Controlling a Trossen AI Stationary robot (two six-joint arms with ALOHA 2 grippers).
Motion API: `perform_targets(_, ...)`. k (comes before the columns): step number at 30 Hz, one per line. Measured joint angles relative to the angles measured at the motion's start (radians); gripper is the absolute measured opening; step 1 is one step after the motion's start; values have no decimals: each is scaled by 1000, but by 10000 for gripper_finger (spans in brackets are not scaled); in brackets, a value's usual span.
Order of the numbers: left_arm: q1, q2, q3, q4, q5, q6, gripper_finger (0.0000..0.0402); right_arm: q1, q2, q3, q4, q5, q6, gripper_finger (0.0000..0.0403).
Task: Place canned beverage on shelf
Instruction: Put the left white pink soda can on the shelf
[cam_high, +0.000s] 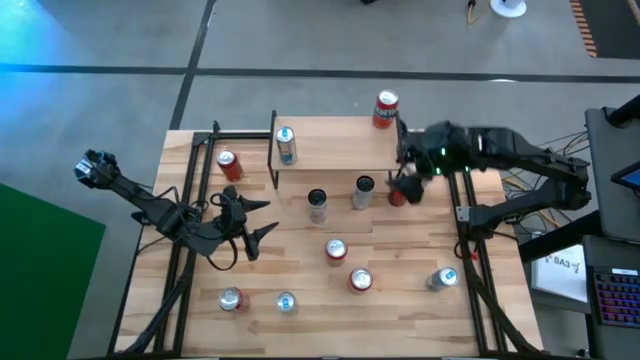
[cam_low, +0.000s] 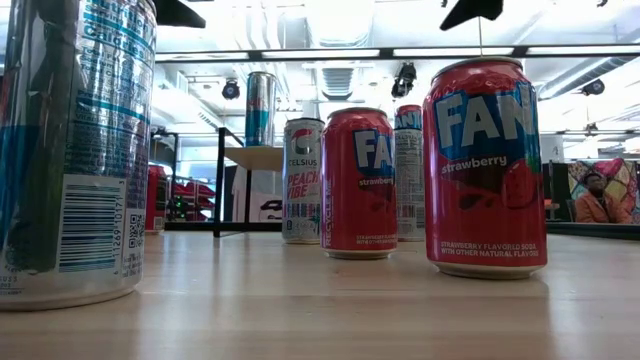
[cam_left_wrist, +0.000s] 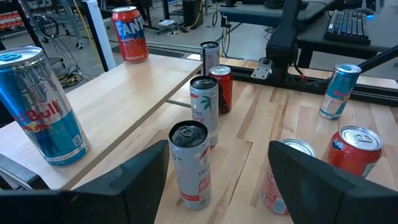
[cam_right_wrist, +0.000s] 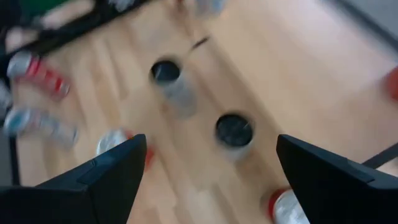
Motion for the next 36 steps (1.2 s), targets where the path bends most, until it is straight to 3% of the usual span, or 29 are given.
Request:
perform_targets(8, 0, 0, 0, 0, 1, -2, 261, 164, -79, -206, 43, -3, 124, 338)
perform_targets(15, 0, 0, -1, 3, 2, -3, 261, 233, -90, -345, 77, -1, 237, 336)
perform_targets(36, 27, 199, 13, 258, 55, 157, 261, 377, -110, -606, 483, 1, 199, 337)
